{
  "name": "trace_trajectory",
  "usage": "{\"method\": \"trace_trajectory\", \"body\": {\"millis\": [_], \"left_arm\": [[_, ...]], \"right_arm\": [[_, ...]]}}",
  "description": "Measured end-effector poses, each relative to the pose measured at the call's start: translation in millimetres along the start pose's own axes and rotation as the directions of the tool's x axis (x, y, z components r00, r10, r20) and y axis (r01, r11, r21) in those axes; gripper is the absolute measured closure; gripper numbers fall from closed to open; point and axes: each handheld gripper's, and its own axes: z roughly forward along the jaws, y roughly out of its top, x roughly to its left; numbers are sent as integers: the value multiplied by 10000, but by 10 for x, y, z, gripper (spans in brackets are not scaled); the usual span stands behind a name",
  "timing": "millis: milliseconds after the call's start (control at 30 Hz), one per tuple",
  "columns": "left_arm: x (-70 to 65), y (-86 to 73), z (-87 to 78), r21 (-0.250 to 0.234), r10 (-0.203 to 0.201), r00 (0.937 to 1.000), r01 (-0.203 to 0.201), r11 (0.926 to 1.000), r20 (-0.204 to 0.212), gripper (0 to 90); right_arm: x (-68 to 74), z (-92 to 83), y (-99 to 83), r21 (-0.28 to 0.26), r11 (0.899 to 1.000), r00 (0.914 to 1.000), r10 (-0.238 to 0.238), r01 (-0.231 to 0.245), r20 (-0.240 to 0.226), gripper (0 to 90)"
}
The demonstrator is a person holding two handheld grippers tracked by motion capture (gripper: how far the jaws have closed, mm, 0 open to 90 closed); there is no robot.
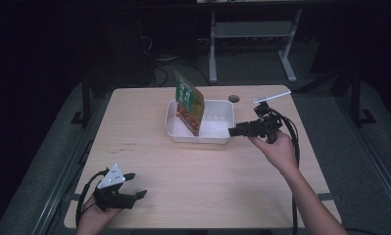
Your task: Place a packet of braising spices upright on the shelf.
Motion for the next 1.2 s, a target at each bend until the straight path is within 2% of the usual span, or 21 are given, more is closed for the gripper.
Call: {"method": "trace_trajectory", "body": {"millis": [333, 700, 1200], "left_arm": [[-5, 3, -1, -8, 12, 10000, -12, 10000, -34, 246], [-7, 4, 3, -16, 9, 10000, -9, 10000, -37, 246], [-14, 5, 15, 24, -3, 10000, 3, 10000, -28, 246]], "right_arm": [[-36, 7, -216, 67, 9999, 9998, 134, -133, -139, 470], [-107, -24, -435, -19, 9996, 9996, 289, -289, -42, 468], [-186, -47, -750, 206, 9984, 9986, 519, -521, 108, 461]]}}
